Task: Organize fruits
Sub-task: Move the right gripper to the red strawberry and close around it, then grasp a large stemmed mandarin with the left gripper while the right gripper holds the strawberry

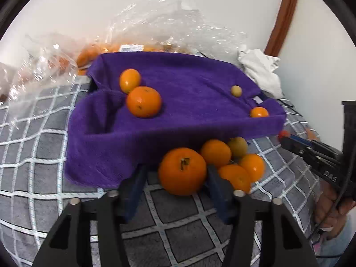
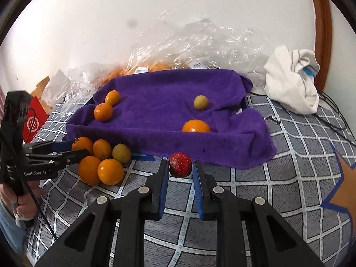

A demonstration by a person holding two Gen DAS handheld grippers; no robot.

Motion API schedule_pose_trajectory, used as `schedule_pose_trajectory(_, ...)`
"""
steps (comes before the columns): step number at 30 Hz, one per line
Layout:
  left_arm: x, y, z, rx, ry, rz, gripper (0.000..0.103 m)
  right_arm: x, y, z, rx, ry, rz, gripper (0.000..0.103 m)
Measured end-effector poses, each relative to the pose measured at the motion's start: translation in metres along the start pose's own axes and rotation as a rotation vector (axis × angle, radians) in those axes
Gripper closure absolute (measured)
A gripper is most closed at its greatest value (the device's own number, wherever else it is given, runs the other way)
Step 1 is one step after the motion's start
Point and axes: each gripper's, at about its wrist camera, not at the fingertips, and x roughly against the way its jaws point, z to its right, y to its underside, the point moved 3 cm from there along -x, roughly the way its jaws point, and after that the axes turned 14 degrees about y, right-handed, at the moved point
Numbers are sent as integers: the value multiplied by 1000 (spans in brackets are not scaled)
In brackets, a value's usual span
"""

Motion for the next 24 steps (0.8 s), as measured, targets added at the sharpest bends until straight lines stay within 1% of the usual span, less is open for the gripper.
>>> schedule_pose_trajectory(1,3,0,-1,14,29,19,62,-1,2,-1,-2,-2,-1,81)
schedule_pose_trajectory(2,4,0,-3,25,34,29,62,-2,4,-2,5,-3,-4,81)
schedule_pose_trajectory(5,7,0,-6,40,9,48,62,-2,5,-6,16,1,-4,81)
schedule_pose_trajectory(8,14,-1,-4,36,11,90,62,0,5,-5,-2,-18,7,81)
schedule_pose_trajectory(13,24,-4,8,-21,-22,156,62,3,6,4,-57,-28,17,81)
schedule_pose_trajectory(17,30,-7,9,-28,-16,186,63,6,6,10,-87,-34,28,81)
schedule_pose_trajectory(21,35,-9,8,-34,-45,208,62,7,6,12,-100,-34,36,81)
schedule_pose_trajectory(24,36,-9,7,-29,-44,214,62,8,6,12,-101,-45,40,81)
